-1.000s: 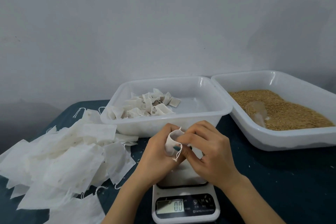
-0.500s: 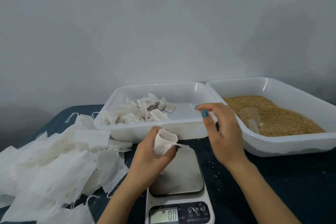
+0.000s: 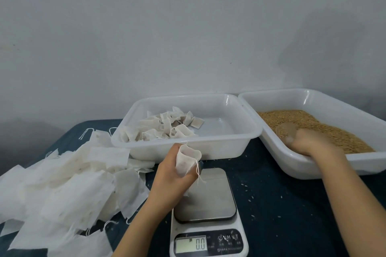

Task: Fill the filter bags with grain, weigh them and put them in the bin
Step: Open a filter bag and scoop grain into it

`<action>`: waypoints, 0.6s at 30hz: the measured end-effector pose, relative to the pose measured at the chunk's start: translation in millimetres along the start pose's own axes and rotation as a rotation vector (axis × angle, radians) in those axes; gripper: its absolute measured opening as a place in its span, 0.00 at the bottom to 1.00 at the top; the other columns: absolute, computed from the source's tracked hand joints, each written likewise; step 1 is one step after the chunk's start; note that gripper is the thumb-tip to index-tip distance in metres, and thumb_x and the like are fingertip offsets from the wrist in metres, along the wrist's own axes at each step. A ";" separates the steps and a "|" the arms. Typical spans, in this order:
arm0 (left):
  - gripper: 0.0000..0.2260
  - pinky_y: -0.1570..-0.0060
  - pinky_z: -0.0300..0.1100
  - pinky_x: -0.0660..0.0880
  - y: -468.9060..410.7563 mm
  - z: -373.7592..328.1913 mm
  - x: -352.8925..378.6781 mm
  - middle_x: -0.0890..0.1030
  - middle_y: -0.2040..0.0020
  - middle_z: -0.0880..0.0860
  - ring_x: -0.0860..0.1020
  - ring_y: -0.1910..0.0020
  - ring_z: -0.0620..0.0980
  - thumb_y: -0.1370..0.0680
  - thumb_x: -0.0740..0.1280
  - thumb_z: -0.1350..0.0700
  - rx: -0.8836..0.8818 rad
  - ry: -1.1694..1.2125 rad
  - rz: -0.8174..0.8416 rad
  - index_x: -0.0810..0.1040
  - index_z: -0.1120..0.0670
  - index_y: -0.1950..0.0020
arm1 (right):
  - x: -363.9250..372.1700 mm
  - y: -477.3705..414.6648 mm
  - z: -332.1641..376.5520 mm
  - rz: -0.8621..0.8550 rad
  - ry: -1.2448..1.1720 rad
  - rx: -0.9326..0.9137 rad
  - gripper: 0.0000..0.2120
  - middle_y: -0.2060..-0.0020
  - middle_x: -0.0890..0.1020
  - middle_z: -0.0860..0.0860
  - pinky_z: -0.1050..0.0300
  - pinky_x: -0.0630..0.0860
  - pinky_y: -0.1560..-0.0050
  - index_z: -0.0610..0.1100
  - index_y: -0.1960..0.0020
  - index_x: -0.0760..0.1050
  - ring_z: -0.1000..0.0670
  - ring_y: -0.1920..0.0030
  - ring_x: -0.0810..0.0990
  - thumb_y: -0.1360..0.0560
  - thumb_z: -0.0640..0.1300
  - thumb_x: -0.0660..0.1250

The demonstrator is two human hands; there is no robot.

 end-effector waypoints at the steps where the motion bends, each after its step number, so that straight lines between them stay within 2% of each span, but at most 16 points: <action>1: 0.06 0.62 0.29 0.71 0.0 0.0 0.4 0.79 0.60 0.40 0.75 0.64 0.38 0.29 0.69 0.53 0.003 -0.005 0.004 0.75 0.49 0.53 | 1.5 0.0 1.5 0.008 -0.014 -0.004 0.06 0.61 0.76 0.47 0.52 0.74 0.57 0.47 0.50 0.64 0.46 0.58 0.77 0.20 0.49 0.59; 4: 0.06 0.63 0.30 0.72 0.9 0.5 1.4 0.79 0.60 0.41 0.75 0.64 0.39 0.28 0.69 0.53 -0.006 0.006 0.018 0.75 0.49 0.52 | 2.5 -1.8 2.5 -0.011 -0.029 -0.016 0.08 0.60 0.77 0.47 0.52 0.74 0.55 0.45 0.49 0.65 0.45 0.56 0.77 0.19 0.49 0.57; 6: 0.07 0.63 0.30 0.72 1.6 0.9 1.3 0.79 0.60 0.42 0.75 0.64 0.39 0.28 0.69 0.53 -0.008 0.010 0.018 0.75 0.49 0.52 | 1.3 -4.5 -0.5 -0.083 -0.043 0.014 0.13 0.59 0.78 0.46 0.52 0.73 0.56 0.39 0.48 0.71 0.43 0.54 0.78 0.19 0.50 0.58; 7: 0.07 0.63 0.30 0.72 1.3 1.0 1.3 0.79 0.60 0.41 0.75 0.65 0.38 0.28 0.69 0.53 -0.005 0.004 0.017 0.75 0.49 0.52 | 0.7 -6.6 -2.5 -0.131 -0.063 0.022 0.13 0.59 0.78 0.46 0.52 0.72 0.57 0.38 0.48 0.74 0.43 0.55 0.78 0.19 0.48 0.59; 9: 0.06 0.63 0.29 0.72 0.6 1.6 1.1 0.79 0.59 0.41 0.75 0.64 0.38 0.28 0.69 0.53 -0.001 -0.004 0.019 0.75 0.48 0.52 | -1.1 -8.9 -5.8 -0.183 -0.073 0.019 0.05 0.61 0.77 0.46 0.53 0.71 0.60 0.43 0.48 0.73 0.43 0.56 0.78 0.20 0.42 0.60; 10: 0.06 0.62 0.29 0.72 0.6 1.9 1.0 0.80 0.59 0.41 0.75 0.64 0.38 0.28 0.69 0.53 0.000 -0.001 0.023 0.75 0.47 0.52 | -1.5 -11.3 -6.9 -0.194 -0.076 0.026 0.09 0.60 0.77 0.46 0.53 0.71 0.59 0.43 0.42 0.75 0.43 0.56 0.77 0.20 0.40 0.60; 11: 0.06 0.62 0.30 0.72 0.4 2.4 1.0 0.80 0.58 0.41 0.76 0.63 0.38 0.28 0.69 0.53 -0.003 0.004 0.025 0.75 0.47 0.52 | -2.8 -10.9 -6.7 -0.191 -0.080 0.032 0.13 0.56 0.78 0.44 0.52 0.72 0.56 0.43 0.36 0.74 0.42 0.54 0.77 0.20 0.39 0.61; 13: 0.06 0.61 0.29 0.72 0.6 3.4 0.9 0.80 0.56 0.41 0.77 0.62 0.38 0.28 0.69 0.53 -0.005 -0.002 0.030 0.75 0.46 0.52 | -5.0 -15.1 -8.0 -0.201 -0.069 0.052 0.21 0.40 0.78 0.40 0.48 0.74 0.44 0.44 0.27 0.68 0.39 0.43 0.77 0.20 0.38 0.60; 15: 0.06 0.61 0.29 0.73 1.1 3.7 1.1 0.80 0.56 0.41 0.77 0.61 0.38 0.27 0.69 0.53 -0.003 -0.015 0.033 0.75 0.44 0.53 | -4.8 -18.4 -8.1 -0.132 -0.002 0.071 0.29 0.26 0.68 0.41 0.41 0.67 0.31 0.49 0.22 0.59 0.36 0.30 0.68 0.21 0.35 0.58; 16: 0.06 0.61 0.30 0.73 1.0 3.7 1.0 0.80 0.56 0.41 0.77 0.61 0.38 0.27 0.69 0.53 -0.004 -0.017 0.035 0.75 0.43 0.53 | -4.2 -18.9 -6.5 -0.081 0.021 0.075 0.32 0.24 0.64 0.42 0.40 0.64 0.29 0.50 0.21 0.56 0.36 0.28 0.65 0.22 0.33 0.57; 17: 0.07 0.61 0.30 0.73 0.8 3.5 1.0 0.80 0.56 0.41 0.77 0.61 0.38 0.27 0.69 0.53 -0.003 -0.016 0.035 0.75 0.43 0.53 | -3.3 -20.3 -4.9 -0.045 0.007 0.064 0.32 0.25 0.65 0.42 0.40 0.65 0.30 0.50 0.21 0.56 0.37 0.29 0.67 0.22 0.32 0.56; 18: 0.07 0.61 0.30 0.73 1.1 3.1 0.7 0.80 0.56 0.41 0.77 0.62 0.38 0.27 0.69 0.53 -0.002 -0.014 0.036 0.75 0.43 0.53 | -2.8 -19.9 -2.9 -0.018 -0.031 0.043 0.29 0.29 0.71 0.41 0.43 0.70 0.34 0.49 0.22 0.59 0.39 0.35 0.73 0.21 0.32 0.55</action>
Point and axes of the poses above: each hand's wrist, its own y-axis away from the middle knuckle, its own x-axis out of the palm, z = x × y, the point moved 2 cm from there along -y, towards the middle knuckle
